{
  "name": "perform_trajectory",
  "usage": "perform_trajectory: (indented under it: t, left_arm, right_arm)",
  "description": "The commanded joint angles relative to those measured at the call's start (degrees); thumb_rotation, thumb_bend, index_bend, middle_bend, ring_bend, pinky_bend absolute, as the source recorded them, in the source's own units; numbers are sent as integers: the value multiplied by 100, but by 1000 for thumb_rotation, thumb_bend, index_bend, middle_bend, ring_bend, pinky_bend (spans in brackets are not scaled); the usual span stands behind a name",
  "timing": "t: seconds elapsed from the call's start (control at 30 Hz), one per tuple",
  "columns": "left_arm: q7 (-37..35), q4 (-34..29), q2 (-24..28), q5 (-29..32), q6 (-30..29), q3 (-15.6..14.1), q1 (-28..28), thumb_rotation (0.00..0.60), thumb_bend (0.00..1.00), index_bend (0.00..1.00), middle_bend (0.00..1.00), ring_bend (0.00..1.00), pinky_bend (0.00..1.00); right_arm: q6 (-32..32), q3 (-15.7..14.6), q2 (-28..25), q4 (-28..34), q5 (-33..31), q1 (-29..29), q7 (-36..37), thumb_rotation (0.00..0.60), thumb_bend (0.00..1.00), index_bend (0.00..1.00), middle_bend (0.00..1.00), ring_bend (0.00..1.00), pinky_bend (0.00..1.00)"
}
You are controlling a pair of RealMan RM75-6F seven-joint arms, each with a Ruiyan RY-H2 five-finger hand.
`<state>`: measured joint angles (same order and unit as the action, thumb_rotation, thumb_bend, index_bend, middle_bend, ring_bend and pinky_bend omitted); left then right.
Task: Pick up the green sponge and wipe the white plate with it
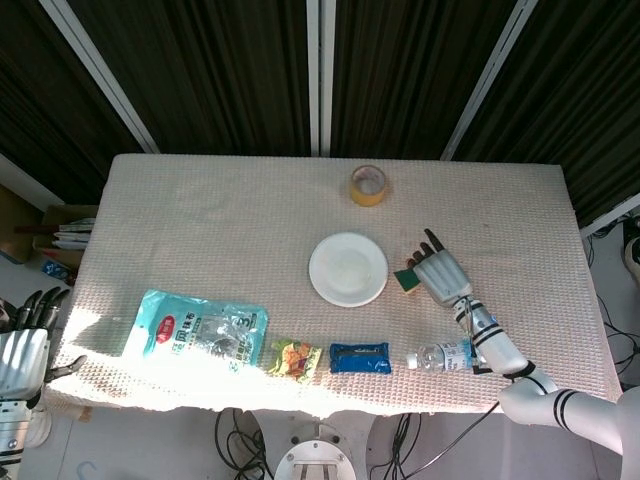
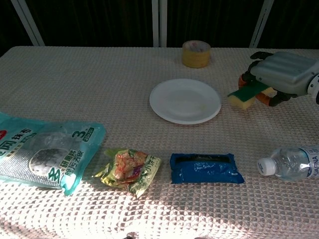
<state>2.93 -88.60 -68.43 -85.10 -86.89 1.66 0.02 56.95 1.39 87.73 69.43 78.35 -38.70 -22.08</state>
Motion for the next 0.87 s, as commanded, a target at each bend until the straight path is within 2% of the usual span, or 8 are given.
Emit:
perform_trajectory:
  t: [0.03, 0.1, 0.23, 0.4, 0.5, 0.67, 0.77, 0.87]
  left_arm:
    - [39, -40, 15, -5, -24, -1, 0, 600, 24, 97, 65, 61, 162]
    - [60, -66, 30, 13, -37, 5, 6, 600, 23, 97, 65, 61, 162]
    - [67, -99, 55, 13, -41, 9, -3, 600, 23, 97, 65, 60, 162]
    - [38, -90, 89, 45, -42, 35, -16, 600, 24, 97, 65, 61, 162]
    - [34, -94, 105, 71, -82, 72, -15, 600, 23, 97, 65, 61, 162]
    - [159, -52, 49, 87, -174, 135, -24, 600, 24, 97, 65, 61, 162]
    - [292, -35, -23, 72, -223, 163, -42, 600, 24, 97, 65, 61, 161]
    - [390, -43, -71, 58, -205, 158, -68, 600, 24, 97, 65, 61, 161]
  right_arm:
    - [-101, -51, 74, -41, -96, 90, 32, 600, 343, 76, 119, 25, 0]
    - [-54, -66, 31, 54, -93, 161, 71, 600, 234, 1, 27, 0, 0]
    - [364, -73, -287, 518, -15, 442, 274, 600, 150, 0, 0, 0, 0]
    - [1301, -108, -1005, 1301, 120, 1042, 574, 600, 148, 0, 0, 0, 0]
    - [2150, -118, -1520, 1844, 240, 1566, 816, 600, 162, 0, 2, 0, 0]
    - [3492, -269, -2039, 2262, 507, 2510, 1230, 600, 231, 0, 14, 0, 0]
    - [3873, -407, -2259, 2437, 607, 2920, 1551, 600, 258, 0, 14, 0, 0]
    - [3944, -486, -2385, 2487, 662, 3128, 1740, 600, 264, 0, 11, 0, 0]
